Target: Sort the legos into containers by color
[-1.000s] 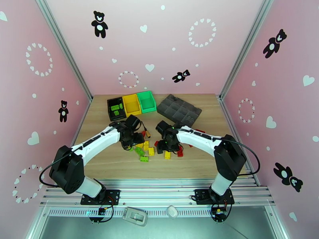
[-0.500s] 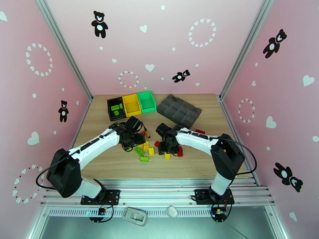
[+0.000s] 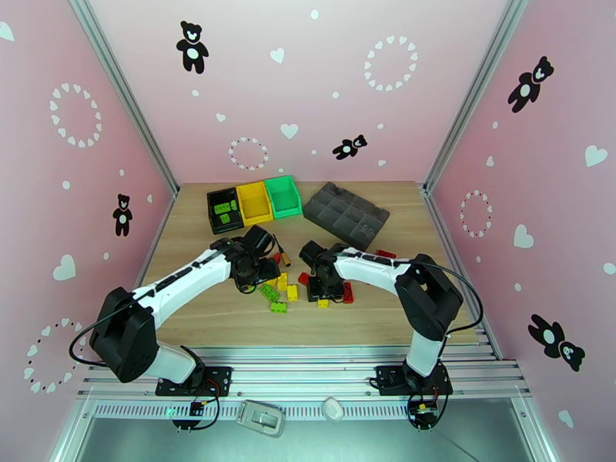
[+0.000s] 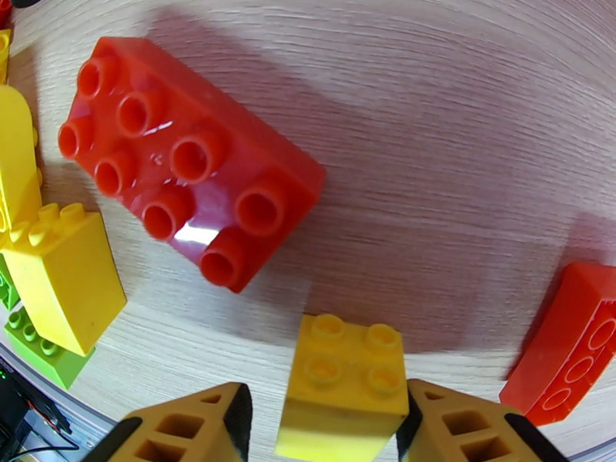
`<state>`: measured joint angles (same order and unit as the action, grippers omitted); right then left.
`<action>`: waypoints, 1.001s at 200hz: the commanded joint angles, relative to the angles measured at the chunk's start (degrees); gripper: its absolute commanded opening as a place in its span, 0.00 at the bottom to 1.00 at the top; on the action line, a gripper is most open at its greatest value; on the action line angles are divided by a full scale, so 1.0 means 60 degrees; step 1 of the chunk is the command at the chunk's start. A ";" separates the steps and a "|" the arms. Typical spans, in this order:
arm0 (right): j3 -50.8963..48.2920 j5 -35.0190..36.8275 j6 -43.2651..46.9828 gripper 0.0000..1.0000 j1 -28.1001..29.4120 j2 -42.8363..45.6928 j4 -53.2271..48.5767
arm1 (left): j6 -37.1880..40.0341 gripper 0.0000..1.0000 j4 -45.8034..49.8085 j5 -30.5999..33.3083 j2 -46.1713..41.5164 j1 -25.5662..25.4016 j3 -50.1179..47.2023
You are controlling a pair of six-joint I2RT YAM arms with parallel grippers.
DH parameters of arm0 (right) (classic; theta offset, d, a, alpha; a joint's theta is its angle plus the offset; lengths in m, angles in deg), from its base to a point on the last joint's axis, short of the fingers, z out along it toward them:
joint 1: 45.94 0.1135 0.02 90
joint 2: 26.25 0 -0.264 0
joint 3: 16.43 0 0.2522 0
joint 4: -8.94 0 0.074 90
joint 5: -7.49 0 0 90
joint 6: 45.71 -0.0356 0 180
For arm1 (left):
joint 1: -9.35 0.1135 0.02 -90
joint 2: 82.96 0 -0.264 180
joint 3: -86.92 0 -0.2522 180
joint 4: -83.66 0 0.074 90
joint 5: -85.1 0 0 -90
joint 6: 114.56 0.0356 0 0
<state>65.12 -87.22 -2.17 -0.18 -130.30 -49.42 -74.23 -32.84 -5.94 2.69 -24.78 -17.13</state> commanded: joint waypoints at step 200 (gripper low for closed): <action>0.8101 -0.5075 -0.3374 0.28 -0.1581 -0.5420 0.4952 | -0.2214 0.88 -0.5022 -0.5338 0.2580 0.5255 0.2737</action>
<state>107.92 -112.90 -13.89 -9.41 -157.16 -29.04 -85.77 -61.39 -36.82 17.29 4.16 -3.86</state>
